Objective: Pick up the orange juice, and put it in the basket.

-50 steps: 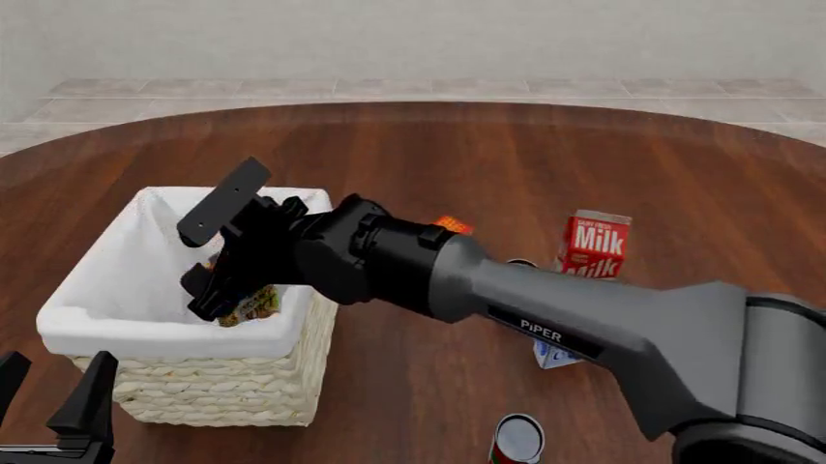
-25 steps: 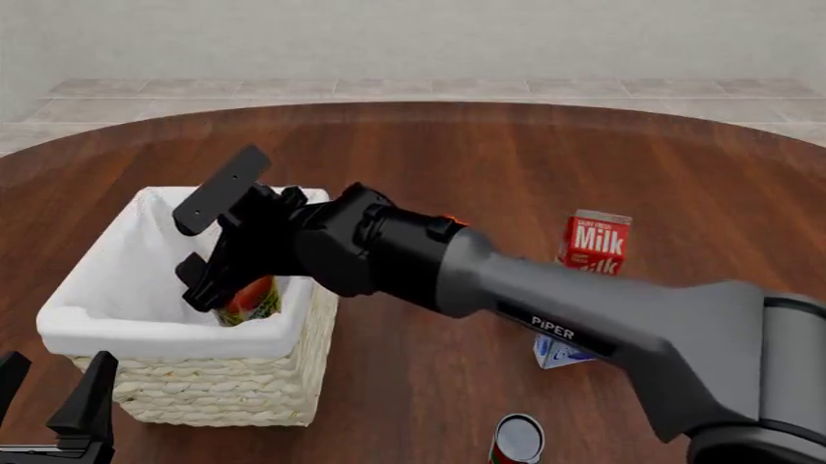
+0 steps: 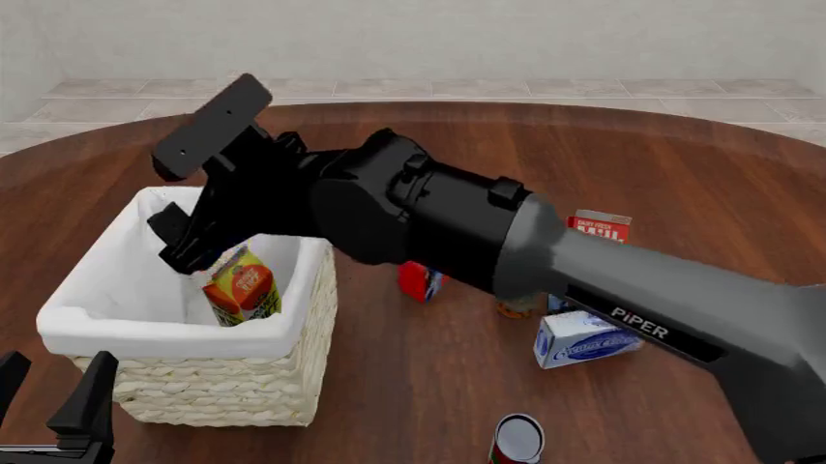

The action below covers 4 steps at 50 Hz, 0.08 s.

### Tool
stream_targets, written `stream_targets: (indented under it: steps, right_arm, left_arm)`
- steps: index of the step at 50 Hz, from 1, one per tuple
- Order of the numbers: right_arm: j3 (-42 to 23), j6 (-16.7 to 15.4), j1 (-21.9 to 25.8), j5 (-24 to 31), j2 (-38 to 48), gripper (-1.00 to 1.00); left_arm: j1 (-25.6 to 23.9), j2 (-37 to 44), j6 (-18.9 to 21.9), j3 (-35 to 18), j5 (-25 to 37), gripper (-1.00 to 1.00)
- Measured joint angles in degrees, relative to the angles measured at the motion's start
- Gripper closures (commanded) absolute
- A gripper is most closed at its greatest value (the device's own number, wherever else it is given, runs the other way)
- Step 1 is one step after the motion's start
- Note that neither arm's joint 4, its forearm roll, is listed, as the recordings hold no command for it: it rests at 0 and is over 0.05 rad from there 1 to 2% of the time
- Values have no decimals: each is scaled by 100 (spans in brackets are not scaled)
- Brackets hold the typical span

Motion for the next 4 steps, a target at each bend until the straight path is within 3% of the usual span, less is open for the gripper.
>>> stream_targets:
  steps: [4]
  right_arm:
    - [-31, -24, 14, 33, -121, -100]
  left_arm:
    - [0, 0, 0, 0, 0, -100]
